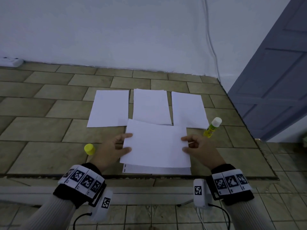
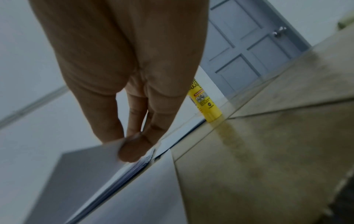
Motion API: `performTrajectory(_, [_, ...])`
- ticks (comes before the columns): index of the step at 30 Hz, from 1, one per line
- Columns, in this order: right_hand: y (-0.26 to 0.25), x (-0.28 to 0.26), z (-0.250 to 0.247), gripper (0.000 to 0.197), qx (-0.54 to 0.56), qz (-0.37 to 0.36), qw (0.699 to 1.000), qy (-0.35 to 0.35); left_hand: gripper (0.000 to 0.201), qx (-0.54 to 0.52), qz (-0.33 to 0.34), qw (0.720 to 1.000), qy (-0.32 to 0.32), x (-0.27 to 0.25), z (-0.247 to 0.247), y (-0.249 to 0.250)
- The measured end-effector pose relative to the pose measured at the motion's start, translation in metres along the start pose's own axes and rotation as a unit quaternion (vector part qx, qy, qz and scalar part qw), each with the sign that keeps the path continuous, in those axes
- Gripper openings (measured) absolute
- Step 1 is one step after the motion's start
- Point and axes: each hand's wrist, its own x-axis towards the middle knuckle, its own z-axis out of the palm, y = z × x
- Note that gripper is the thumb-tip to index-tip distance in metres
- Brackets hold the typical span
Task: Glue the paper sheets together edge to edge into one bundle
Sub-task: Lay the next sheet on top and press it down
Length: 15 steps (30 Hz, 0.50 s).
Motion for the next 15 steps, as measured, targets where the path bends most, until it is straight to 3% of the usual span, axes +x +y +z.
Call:
performTrajectory(4, [0.003, 0.0, 0.007, 0.043, -0.055, 0.021, 0.998, -0.034, 0.04, 0.098, 0.038, 0.994, -0.004, -0.005, 0.005, 0.002])
performTrajectory(9, [0.011, -0.001, 0.013, 0.045, -0.132, 0.011, 0.991, -0.016, 0.04, 0.246, 0.085, 0.965, 0.012, -0.009, 0.009, 0.008])
performTrajectory(15, [0.019, -0.001, 0.018, 0.044, -0.18, -0.004, 0.983, -0.024, 0.039, 0.286, 0.075, 0.955, 0.004, -0.009, 0.01, 0.006])
